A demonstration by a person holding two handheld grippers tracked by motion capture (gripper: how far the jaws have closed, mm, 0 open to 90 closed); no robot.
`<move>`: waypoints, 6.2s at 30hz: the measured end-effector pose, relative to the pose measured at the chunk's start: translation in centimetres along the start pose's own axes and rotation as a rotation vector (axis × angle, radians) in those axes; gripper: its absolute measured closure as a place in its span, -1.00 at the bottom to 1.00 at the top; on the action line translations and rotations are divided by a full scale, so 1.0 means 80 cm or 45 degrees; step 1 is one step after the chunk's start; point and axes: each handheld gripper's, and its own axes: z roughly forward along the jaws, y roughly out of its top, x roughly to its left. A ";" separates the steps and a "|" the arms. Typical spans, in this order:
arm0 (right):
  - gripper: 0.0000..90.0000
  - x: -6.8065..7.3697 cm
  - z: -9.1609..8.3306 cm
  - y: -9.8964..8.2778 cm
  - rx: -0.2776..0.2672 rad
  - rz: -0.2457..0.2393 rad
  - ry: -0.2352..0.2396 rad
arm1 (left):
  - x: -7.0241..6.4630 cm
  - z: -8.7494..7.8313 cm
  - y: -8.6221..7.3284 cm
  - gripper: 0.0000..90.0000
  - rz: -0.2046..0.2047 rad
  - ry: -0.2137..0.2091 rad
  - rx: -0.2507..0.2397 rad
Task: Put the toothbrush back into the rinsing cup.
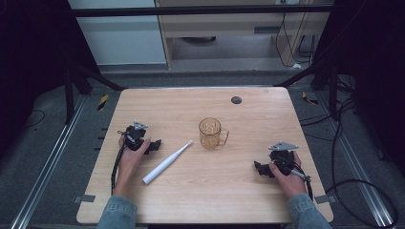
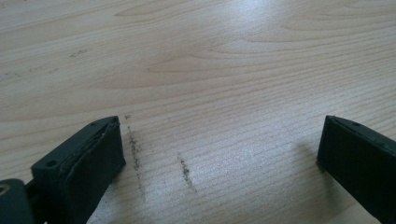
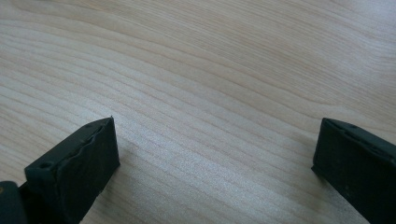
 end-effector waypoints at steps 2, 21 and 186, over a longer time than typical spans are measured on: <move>-0.99 0.000 0.000 0.000 -0.001 0.000 -0.001 | -0.002 0.000 0.000 -1.00 -0.013 0.008 0.001; -0.99 0.000 0.000 0.000 -0.001 0.000 0.001 | -0.019 -0.069 0.006 -0.90 0.024 0.074 -0.176; -0.99 -0.001 0.000 -0.001 -0.002 -0.007 0.009 | -0.117 -0.135 0.099 0.50 0.449 -0.224 0.216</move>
